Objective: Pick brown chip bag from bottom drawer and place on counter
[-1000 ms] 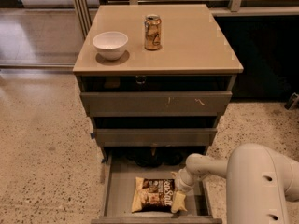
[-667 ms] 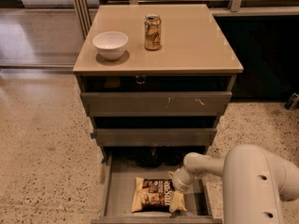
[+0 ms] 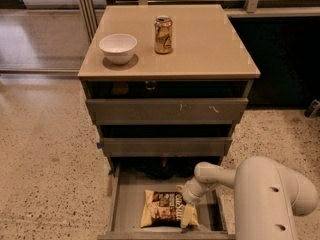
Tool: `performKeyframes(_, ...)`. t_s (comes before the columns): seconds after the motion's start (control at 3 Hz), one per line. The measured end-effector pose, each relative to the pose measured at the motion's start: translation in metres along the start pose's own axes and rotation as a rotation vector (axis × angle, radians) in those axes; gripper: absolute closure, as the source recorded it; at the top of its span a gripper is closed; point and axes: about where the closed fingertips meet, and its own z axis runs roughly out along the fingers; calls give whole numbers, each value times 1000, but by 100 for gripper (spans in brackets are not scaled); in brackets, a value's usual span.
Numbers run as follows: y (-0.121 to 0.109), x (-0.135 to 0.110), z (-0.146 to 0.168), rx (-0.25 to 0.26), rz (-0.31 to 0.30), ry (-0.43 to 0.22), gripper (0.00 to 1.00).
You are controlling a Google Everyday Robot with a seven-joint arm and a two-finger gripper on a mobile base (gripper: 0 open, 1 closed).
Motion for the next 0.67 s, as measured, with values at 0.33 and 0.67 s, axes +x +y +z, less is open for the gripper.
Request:
performKeyframes(0.33,1,-1,10,-44,-37,-6,0)
performKeyframes(0.67,-1,2,18,-41,-34,-12,0)
